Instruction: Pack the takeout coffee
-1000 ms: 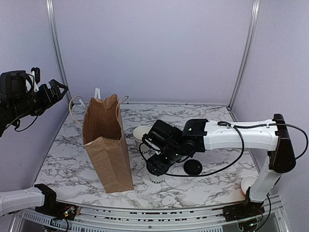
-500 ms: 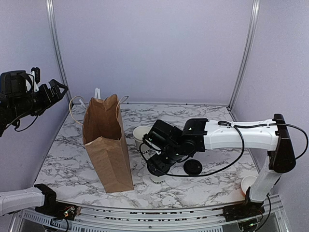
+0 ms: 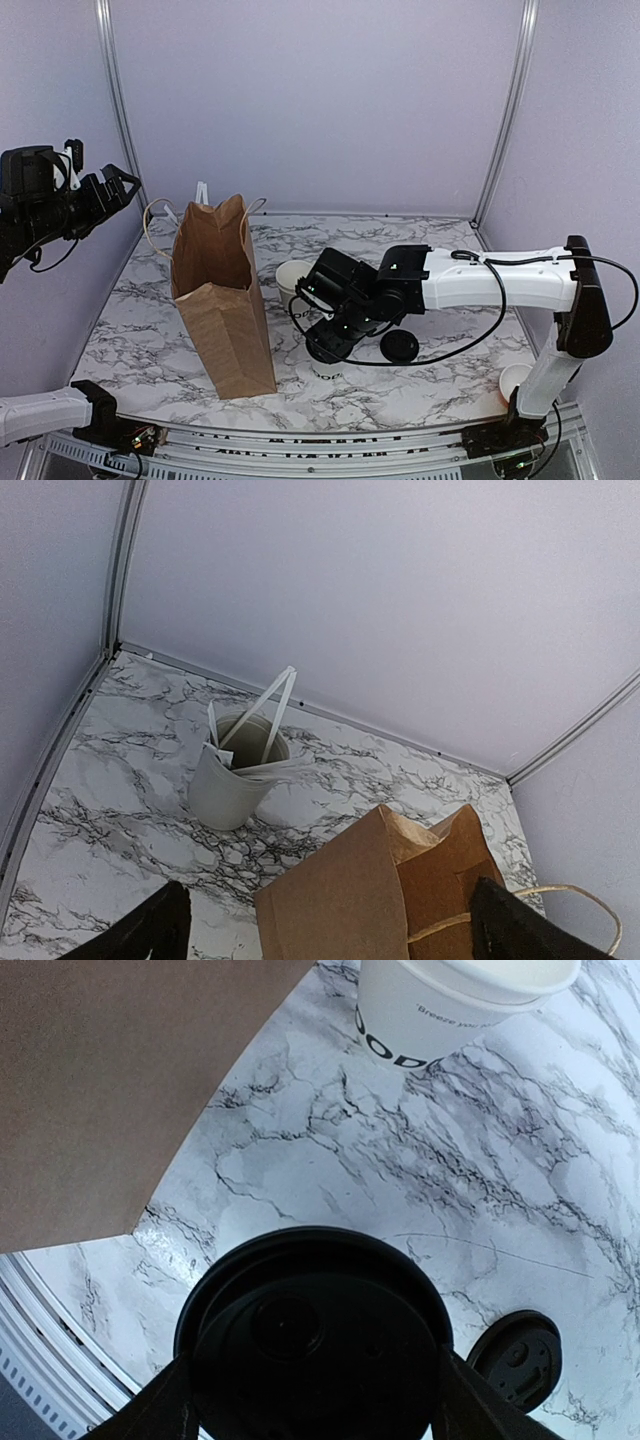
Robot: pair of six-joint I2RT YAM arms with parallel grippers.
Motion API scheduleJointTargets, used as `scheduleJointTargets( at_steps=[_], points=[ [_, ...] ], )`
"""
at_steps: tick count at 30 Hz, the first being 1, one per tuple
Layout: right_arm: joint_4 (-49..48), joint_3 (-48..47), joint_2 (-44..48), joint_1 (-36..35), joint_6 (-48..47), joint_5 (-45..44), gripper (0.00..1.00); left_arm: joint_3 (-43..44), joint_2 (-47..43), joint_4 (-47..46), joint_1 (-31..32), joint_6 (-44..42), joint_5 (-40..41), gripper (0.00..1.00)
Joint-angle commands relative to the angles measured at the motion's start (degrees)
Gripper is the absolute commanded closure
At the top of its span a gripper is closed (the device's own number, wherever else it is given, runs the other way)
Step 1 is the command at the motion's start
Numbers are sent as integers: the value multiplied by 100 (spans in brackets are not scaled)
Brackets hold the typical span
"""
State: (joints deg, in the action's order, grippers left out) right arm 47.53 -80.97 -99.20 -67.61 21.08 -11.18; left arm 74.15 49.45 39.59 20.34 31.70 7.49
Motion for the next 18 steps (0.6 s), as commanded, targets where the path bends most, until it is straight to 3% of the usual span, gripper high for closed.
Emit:
scheduleJointTargets(
  at_steps=[1,9,18],
  points=[
    [167,-197,236,48,71,-274,27,159,-30,101,-28,-68,-40,2],
    [152,-176,665,206,90,-417,27,176,9,547,-28,60,1033,2],
    [129,-317,1300,429,-66,-549,27,-302,217,712,-201,526,969,2]
  ],
)
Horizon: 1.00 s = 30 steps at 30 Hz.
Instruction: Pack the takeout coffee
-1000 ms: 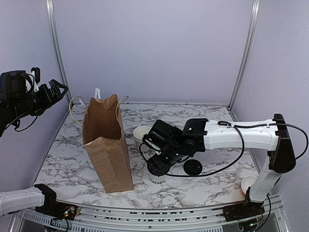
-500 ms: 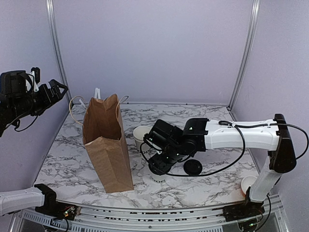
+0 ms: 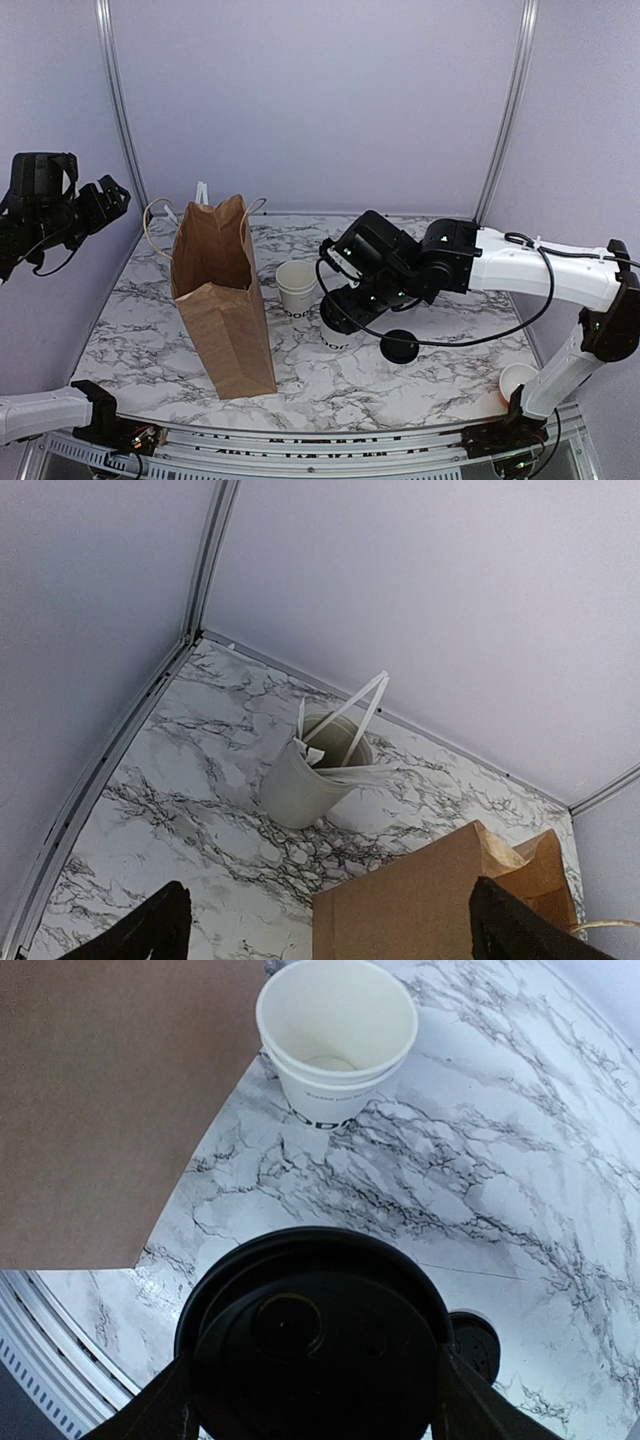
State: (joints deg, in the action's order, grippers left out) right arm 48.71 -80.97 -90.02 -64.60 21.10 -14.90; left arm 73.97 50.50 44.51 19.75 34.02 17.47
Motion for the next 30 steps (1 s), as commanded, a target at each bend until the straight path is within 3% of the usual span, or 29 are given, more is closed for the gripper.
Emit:
scheduleJointTargets(
  at_steps=[1,8,20,30],
  points=[
    [-5,-380,469,164,-110,-183,27,-386,128,210,-197,360,-146,2],
    [-19,-1077,769,268,-487,-265,27,-1298,67,-175,-521,739,-1075,2],
    [-9,-2856,644,264,-1272,-592,26,-3076,153,-1092,-486,1117,-2250,3],
    [-418,-4050,152,255,-1680,-39,26,-4000,525,-1914,501,1765,-2095,4]
  ],
)
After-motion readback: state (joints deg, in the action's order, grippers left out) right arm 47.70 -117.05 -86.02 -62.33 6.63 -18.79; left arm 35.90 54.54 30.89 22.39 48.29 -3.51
